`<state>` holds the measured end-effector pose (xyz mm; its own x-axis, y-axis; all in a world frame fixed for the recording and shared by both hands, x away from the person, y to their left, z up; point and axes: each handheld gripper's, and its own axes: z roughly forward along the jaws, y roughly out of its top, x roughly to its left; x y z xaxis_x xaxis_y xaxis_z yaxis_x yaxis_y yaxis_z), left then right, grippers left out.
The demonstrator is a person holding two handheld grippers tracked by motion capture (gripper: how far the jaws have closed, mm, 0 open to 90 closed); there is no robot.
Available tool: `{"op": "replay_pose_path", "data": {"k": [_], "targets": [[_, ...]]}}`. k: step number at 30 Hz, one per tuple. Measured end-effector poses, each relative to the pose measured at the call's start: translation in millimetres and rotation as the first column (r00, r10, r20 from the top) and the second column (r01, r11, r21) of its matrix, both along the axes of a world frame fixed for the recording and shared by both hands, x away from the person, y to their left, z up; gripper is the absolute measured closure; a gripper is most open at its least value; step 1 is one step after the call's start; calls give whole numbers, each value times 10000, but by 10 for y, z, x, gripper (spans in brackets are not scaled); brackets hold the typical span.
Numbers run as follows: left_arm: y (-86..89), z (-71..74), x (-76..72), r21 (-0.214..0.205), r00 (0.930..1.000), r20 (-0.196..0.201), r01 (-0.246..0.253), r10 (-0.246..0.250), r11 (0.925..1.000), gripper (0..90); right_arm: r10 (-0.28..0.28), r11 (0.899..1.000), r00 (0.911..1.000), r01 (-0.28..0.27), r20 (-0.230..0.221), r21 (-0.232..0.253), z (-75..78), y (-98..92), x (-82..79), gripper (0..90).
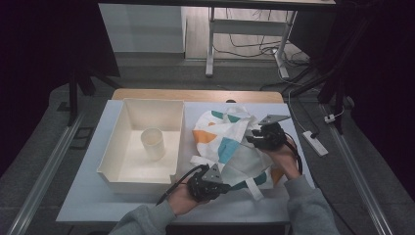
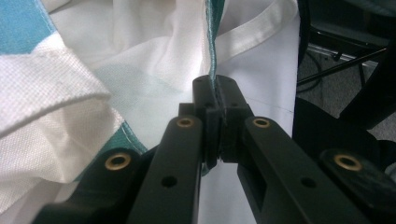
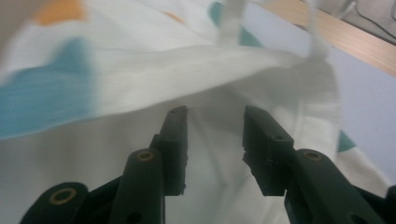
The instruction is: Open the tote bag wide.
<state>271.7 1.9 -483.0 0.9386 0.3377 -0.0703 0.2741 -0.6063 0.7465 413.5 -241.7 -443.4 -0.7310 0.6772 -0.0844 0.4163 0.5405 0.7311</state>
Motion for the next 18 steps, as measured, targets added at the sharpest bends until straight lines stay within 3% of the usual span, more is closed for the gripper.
{"op": "replay_pose_path", "data": {"k": [4,9,12,18], "targets": [[-6,1,-10,15,10000,40,21,-21,10000,880,748,9972,9970,-749,-214,-31,45,62,-326,571],[-10,-2,-15,27,10000,40,50,-50,10000,880,1491,9879,9832,-1527,-1050,-272,-58,181,-601,566],[-24,-10,-23,112,9999,53,85,-86,9999,879,1767,9812,9756,-1851,-1303,-549,-151,259,-658,566],[-33,-22,-22,155,10000,26,93,-94,9998,879,1973,9715,9616,-2179,-1907,-933,-325,383,-625,573]]}}
